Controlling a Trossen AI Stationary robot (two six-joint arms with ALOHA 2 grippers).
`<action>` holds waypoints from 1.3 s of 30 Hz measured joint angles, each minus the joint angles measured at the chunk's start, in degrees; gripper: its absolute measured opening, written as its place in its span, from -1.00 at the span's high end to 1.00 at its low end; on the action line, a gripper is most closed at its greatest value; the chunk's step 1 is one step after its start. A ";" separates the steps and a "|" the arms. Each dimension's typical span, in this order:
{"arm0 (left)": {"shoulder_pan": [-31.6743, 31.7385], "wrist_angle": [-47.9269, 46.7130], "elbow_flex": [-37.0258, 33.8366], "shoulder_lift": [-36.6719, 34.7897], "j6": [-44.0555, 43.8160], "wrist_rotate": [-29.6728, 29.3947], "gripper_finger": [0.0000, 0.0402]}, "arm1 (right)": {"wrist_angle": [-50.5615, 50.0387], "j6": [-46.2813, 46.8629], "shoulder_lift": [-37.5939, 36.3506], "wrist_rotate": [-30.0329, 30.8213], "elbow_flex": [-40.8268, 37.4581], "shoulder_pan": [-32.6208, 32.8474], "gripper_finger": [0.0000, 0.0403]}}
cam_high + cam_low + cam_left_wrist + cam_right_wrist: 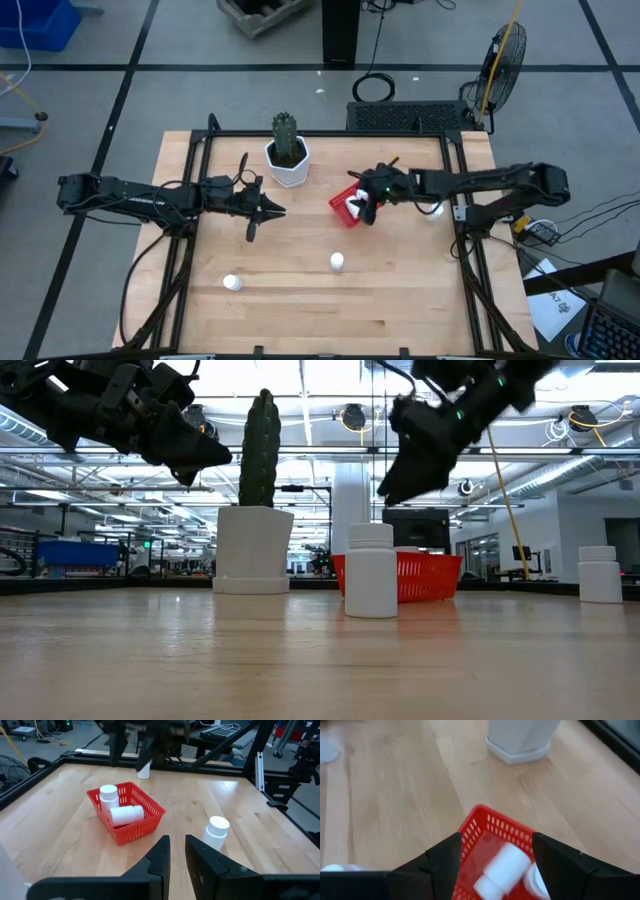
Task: Pick and place pill bottles into a basket
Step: Remove the white pill bottle from the red bin
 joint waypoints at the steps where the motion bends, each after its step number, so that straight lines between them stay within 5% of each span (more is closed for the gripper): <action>1: -0.01 0.00 0.00 -0.02 0.00 0.00 0.69 | -4.17 0.77 0.87 -0.06 3.04 0.13 -0.14; 6: -0.01 -0.02 0.00 0.01 0.26 0.02 0.69 | -22.53 4.42 6.76 -3.01 17.04 -0.23 -0.09; 12: 0.00 0.00 0.00 0.01 0.85 0.01 0.69 | -32.48 4.34 13.68 -9.17 25.15 -1.32 -0.11; 21: 0.00 -0.57 0.00 0.01 0.83 0.11 0.69 | -36.36 -6.01 21.22 -13.23 25.59 -0.30 -0.08; 27: 0.02 -0.50 0.00 0.01 0.81 0.11 0.69 | -36.37 -12.01 23.65 -7.21 25.59 0.32 -0.08; 39: 0.00 -0.46 0.00 0.01 0.44 0.22 0.69 | -34.60 -15.77 27.92 -6.88 25.62 0.04 -0.08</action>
